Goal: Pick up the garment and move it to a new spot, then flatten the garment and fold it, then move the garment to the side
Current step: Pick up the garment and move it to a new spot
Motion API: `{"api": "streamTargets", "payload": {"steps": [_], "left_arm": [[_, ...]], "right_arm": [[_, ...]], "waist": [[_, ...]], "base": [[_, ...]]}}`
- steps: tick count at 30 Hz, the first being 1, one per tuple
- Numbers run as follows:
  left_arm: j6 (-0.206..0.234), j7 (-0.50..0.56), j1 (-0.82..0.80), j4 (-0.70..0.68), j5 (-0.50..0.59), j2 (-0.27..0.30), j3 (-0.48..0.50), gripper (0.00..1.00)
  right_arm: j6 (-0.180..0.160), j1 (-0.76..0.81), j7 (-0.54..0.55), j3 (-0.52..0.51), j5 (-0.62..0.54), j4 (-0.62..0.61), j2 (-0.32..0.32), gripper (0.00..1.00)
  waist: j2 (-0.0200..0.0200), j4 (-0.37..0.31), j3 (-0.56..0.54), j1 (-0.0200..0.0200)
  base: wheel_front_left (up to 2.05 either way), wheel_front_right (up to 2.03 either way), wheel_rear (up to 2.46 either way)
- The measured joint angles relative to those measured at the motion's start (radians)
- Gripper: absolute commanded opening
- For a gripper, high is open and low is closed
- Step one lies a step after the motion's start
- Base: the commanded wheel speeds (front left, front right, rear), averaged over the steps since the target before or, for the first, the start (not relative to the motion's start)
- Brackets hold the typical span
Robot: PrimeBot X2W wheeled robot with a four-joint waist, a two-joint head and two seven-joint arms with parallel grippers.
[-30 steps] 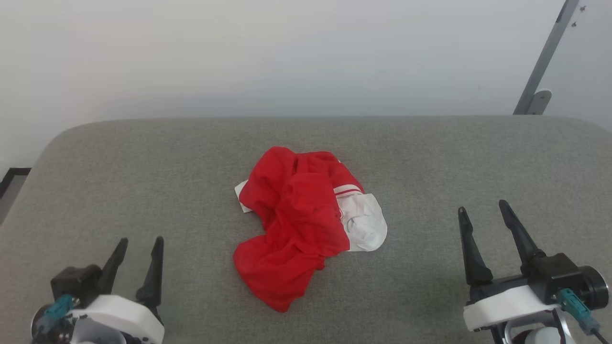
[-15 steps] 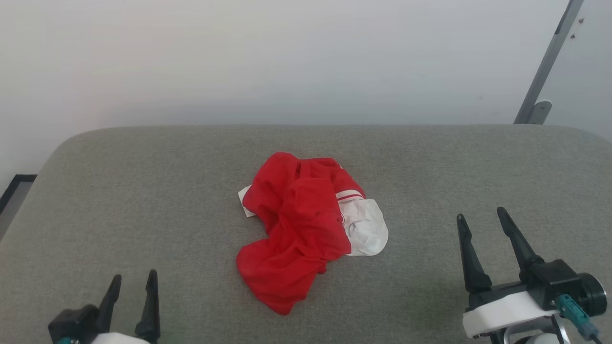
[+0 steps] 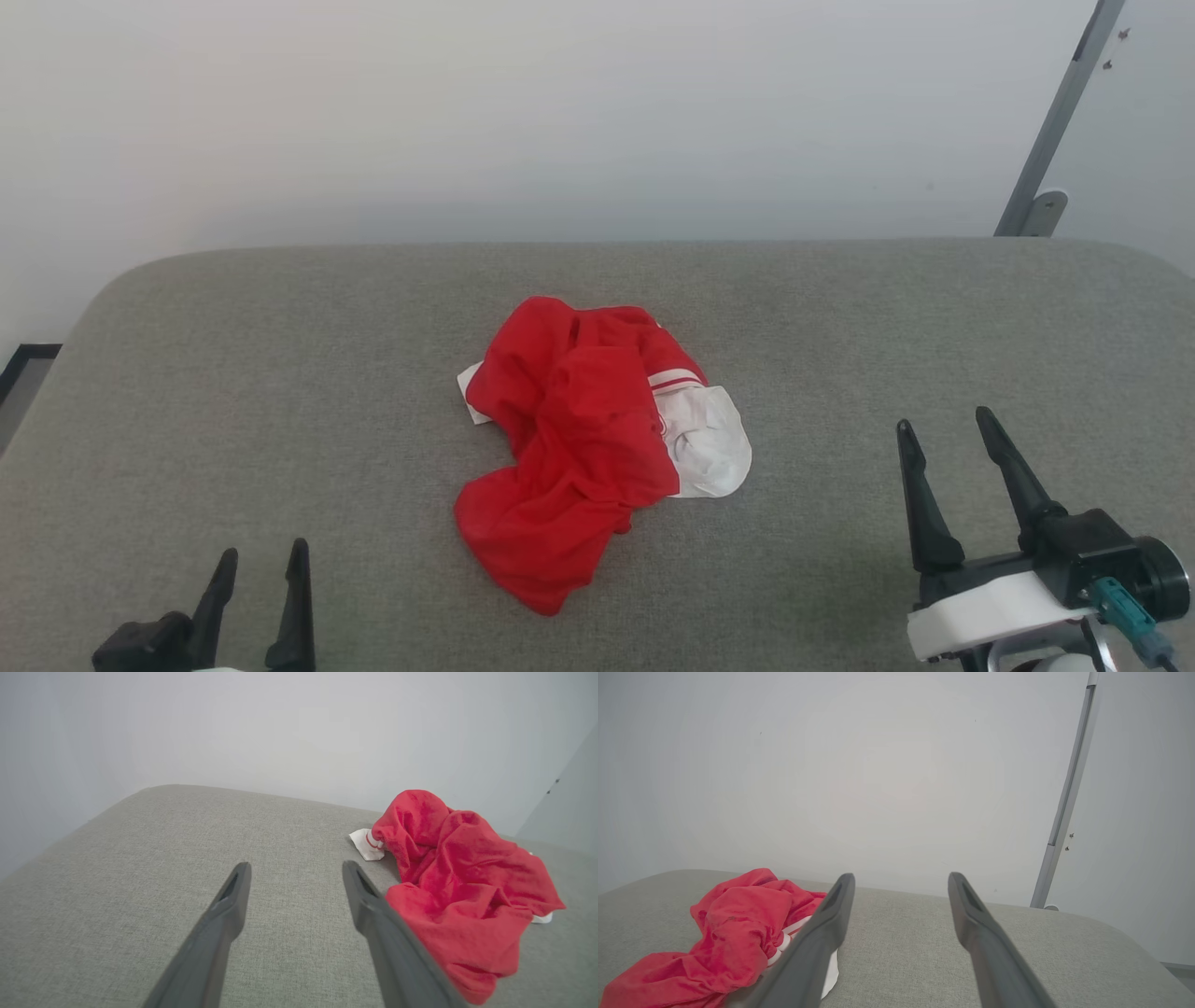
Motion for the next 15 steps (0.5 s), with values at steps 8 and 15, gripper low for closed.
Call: {"api": "streamTargets", "payload": {"steps": [8,15], "left_arm": [[0.000,0.000,0.003,-0.018,0.004,0.007,0.006,1.00],[0.000,0.000,0.003,-0.031,0.003,0.009,0.009,1.00]], "right_arm": [[0.000,0.007,0.000,-0.009,0.000,-0.002,0.000,1.00],[0.000,0.007,0.000,-0.013,0.000,-0.004,0.000,1.00]], "waist": [[0.0000,-0.006,0.005,0.0000],[0.0000,-0.010,0.010,0.0000]], "base": [[0.00,0.00,0.00],[0.00,0.00,0.00]]}}
